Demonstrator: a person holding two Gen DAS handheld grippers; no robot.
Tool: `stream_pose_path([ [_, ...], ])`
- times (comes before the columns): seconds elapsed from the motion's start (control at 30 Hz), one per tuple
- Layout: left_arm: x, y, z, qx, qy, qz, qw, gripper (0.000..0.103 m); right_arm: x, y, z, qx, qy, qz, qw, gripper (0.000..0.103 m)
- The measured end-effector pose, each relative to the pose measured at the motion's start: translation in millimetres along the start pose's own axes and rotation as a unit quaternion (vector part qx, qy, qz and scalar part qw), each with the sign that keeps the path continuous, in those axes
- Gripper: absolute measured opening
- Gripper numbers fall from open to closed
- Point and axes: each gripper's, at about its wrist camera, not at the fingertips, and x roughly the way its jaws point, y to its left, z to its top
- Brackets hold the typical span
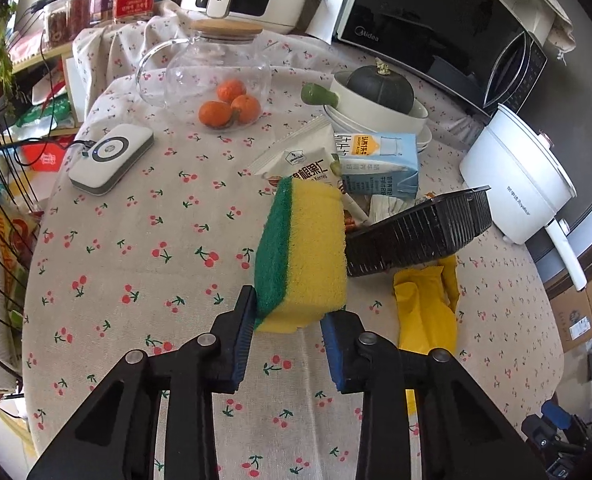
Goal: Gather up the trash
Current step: 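Grasp the yellow sponge with the left tool while the right tool grasps the yellow wrapper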
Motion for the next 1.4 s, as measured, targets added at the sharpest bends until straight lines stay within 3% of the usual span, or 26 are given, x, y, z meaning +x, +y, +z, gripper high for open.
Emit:
stream_pose_path([
  [0.37, -37.6, 9.6, -18.4, 0.031, 0.026, -0.031, 0.9987, 0.030, 18.3, 49.1, 9.5, -0.030, -0.009, 0.023, 0.999, 0.089],
  [0.67, -54.8, 42.1, -35.9, 0.053, 0.047, -0.030, 0.9970, 0.030, 47.3, 109.8, 19.5, -0.079, -0.025, 0.059, 0.995, 0.089],
  [0.9, -56.1, 53.7, -40.8, 0.059, 0.055, -0.026, 0.9964, 0.030, 78.9, 136.6, 19.4, -0.128, -0.036, 0.022, 0.991, 0.088],
  [1.0, -56.2, 53.2, -41.7, 0.060, 0.057, -0.027, 0.9962, 0.030, 88.4, 140.4, 18.4, -0.142, -0.039, 0.009, 0.989, 0.083],
  [1.1, -57.0, 50.4, -43.1, 0.063, 0.058, -0.029, 0.9959, 0.030, 93.7, 140.9, 18.6, -0.140, -0.046, 0.023, 0.989, 0.076],
  [1.2, -58.3, 46.3, -44.5, 0.067, 0.059, -0.031, 0.9955, 0.030, 92.5, 142.5, 19.2, -0.148, -0.052, 0.034, 0.987, 0.056],
  [1.4, -61.2, 36.0, -46.9, 0.076, 0.058, -0.032, 0.9949, 0.030, 84.2, 136.9, 14.0, -0.146, -0.045, 0.031, 0.988, 0.048],
])
